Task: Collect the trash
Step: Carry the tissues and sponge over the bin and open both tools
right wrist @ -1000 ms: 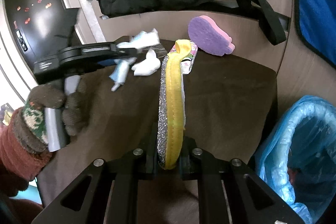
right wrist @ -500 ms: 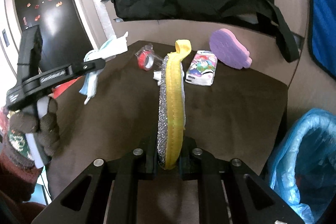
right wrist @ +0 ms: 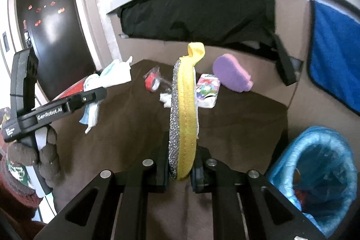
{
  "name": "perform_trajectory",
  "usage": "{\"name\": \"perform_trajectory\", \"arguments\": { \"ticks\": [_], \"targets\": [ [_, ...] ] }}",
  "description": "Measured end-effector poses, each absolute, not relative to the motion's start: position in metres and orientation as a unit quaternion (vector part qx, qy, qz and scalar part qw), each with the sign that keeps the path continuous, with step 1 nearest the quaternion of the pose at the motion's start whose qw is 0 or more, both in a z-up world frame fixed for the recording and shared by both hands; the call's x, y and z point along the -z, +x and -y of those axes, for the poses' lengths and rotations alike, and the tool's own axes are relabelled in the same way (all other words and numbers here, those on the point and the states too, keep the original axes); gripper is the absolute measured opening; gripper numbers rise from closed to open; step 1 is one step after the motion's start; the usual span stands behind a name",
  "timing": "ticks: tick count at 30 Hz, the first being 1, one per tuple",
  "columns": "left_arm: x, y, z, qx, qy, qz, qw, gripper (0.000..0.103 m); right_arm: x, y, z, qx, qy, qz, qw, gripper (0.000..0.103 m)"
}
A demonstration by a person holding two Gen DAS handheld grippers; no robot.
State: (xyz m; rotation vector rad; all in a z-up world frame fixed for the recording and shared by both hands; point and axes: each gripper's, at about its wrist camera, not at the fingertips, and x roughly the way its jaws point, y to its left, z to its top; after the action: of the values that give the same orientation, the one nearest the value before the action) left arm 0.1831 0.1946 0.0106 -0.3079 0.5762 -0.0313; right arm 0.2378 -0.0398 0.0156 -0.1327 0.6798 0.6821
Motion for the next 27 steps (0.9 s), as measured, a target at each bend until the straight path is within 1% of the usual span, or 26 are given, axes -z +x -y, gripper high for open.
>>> {"name": "perform_trajectory", "arguments": {
  "ticks": [12,19,27],
  "targets": [
    [-0.048,0.186,-0.093,0.091,-0.087,-0.257,0.958,0.049,-0.055,0.215,0.126,-0.265,-0.021,-0.274,0.924,0.013],
    [-0.061,0.193,-0.025,0.148,-0.057,-0.25,0.955,0.049,-0.063,0.207,0.179,-0.222,-0.002,-0.26,0.94,0.013],
    [-0.06,0.2,0.032,0.181,-0.05,-0.257,0.948,0.049,-0.063,0.2,0.231,-0.177,0.015,-0.252,0.951,0.013]
  ]
}}
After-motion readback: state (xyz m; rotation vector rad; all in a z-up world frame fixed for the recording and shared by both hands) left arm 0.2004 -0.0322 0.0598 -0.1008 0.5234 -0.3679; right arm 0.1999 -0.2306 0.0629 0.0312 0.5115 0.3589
